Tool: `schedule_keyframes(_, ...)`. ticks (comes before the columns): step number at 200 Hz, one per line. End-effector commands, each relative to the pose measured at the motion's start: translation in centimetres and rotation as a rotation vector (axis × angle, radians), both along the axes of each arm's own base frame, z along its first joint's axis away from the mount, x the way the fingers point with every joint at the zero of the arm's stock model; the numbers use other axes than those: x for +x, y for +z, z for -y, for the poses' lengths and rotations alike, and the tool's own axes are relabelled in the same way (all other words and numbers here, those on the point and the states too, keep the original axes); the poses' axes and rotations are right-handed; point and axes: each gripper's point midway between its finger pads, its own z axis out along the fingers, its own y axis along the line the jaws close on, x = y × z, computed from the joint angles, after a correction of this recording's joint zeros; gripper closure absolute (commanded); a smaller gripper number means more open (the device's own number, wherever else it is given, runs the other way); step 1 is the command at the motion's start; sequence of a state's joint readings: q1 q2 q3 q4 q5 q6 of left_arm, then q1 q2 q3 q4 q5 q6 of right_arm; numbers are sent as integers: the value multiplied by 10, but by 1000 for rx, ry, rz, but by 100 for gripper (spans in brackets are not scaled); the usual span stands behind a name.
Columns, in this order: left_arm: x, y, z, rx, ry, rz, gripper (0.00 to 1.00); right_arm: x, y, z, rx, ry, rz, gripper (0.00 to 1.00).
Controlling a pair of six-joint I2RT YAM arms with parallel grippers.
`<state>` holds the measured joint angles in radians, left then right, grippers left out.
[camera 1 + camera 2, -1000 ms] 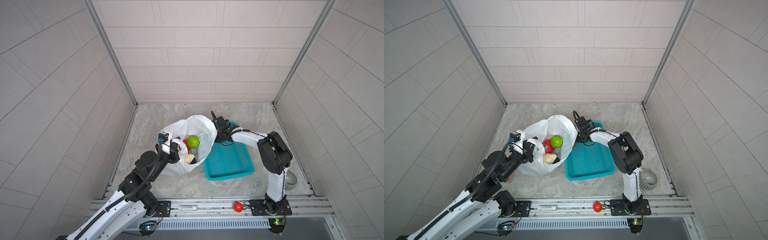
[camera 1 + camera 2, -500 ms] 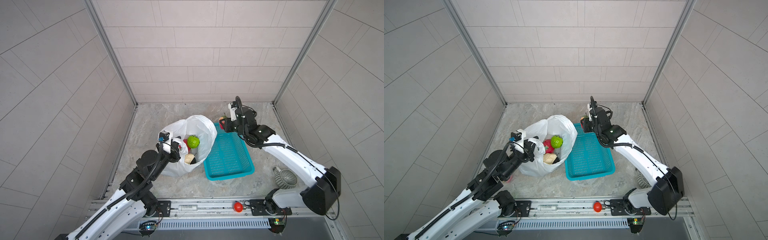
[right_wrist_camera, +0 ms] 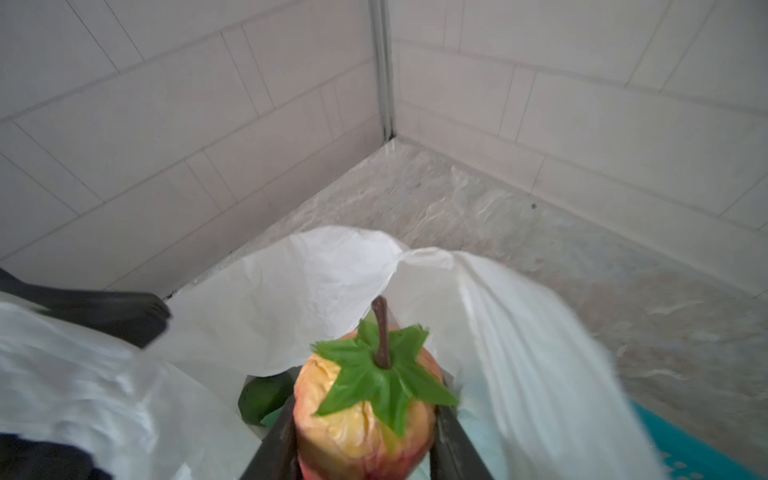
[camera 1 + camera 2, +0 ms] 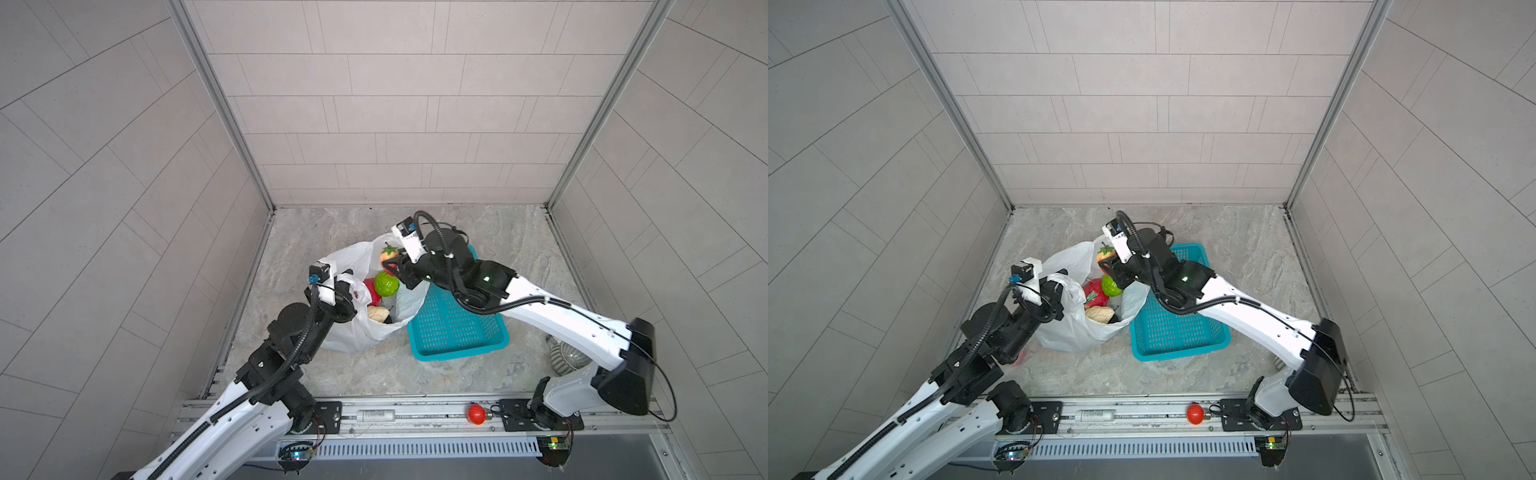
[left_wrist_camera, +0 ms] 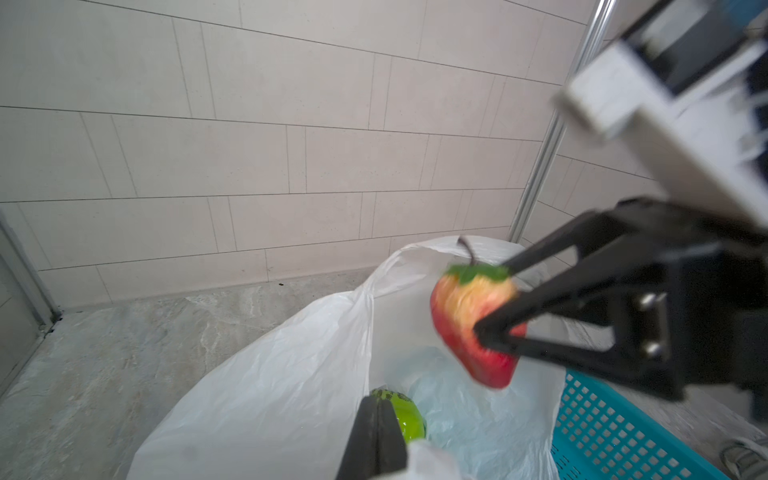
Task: Place the fruits into the plastic bag
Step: 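Carry the strawberry into the bag and release it with the right gripper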
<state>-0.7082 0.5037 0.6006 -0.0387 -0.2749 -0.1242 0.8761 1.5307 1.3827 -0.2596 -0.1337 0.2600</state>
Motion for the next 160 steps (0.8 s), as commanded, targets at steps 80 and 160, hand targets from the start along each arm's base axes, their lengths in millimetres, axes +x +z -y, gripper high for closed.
schedule_keyframes(80, 1, 6, -15, -32, 76, 24, 100, -24, -82, -35, -132, 139, -265, 27)
schedule_keyframes(160, 8, 10, -8, 0, 69, -3, 100, -39, 38, -5, 40, 205, -24, 23)
